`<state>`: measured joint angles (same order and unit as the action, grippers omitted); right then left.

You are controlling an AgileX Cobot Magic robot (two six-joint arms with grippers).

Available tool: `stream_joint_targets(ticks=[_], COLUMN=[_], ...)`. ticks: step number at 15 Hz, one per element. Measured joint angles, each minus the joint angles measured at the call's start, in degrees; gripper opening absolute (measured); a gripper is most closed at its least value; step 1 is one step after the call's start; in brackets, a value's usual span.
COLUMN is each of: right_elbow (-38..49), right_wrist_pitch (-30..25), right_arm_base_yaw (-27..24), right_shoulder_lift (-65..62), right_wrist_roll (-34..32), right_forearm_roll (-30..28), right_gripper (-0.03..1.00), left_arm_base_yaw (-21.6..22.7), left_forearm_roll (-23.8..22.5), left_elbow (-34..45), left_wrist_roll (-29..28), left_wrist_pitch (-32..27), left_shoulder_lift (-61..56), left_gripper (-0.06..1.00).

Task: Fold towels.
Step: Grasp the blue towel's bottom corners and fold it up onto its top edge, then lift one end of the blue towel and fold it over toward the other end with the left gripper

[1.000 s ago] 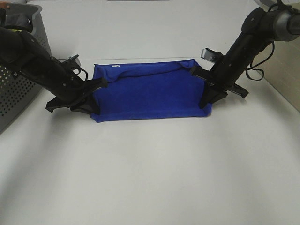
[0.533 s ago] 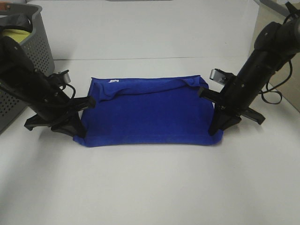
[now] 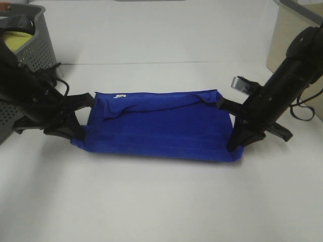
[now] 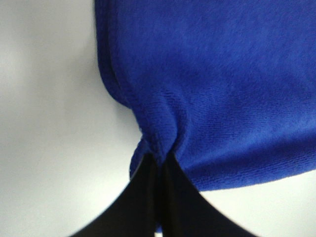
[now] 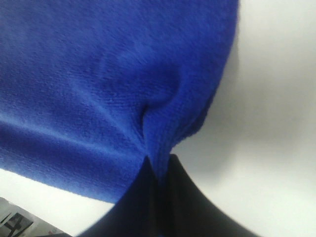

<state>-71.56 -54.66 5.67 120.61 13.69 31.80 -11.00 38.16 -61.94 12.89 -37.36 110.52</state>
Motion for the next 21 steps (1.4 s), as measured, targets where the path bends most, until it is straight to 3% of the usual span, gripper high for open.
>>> stream_joint_targets(ticks=[5,11,16,17,19,21], right_elbow=[-15.93,-37.53,-43.09,-43.09,-43.26,-43.26], right_wrist_pitch=[-2.92,-6.47,-3.84,-3.55,-3.67,-5.27], right_arm_base_yaw=[0.00,0.00,0.00,0.00,0.00,0.00], right_shoulder_lift=[2.58,14.38,21.37,22.06,22.06,22.00], right_wrist_roll=[-0.97,-5.04,-5.50,-5.61,-5.67,-5.67], right_forearm_roll=[-0.46,-3.09,-3.50,-3.61,-4.01,-3.32], right_gripper=[0.00,0.00,0.00,0.00,0.19,0.55], left_arm_base_yaw=[0.23,2.12,2.29,2.29,2.29,2.29], left_forearm_roll=[-1.26,-1.78,-1.72,-1.72,-1.60,-1.60], left_elbow=[-10.31,-24.18,-28.13,-28.36,-28.36,-29.34], left_wrist_roll=[-3.84,-6.76,-6.76,-6.76,-6.70,-5.21], left_wrist_pitch=[0.11,0.92,4.70,4.70,4.70,4.01], left_shoulder_lift=[2.01,11.57,18.16,19.31,19.71,19.77], left_gripper=[0.00,0.00,0.01,0.06,0.31,0.60])
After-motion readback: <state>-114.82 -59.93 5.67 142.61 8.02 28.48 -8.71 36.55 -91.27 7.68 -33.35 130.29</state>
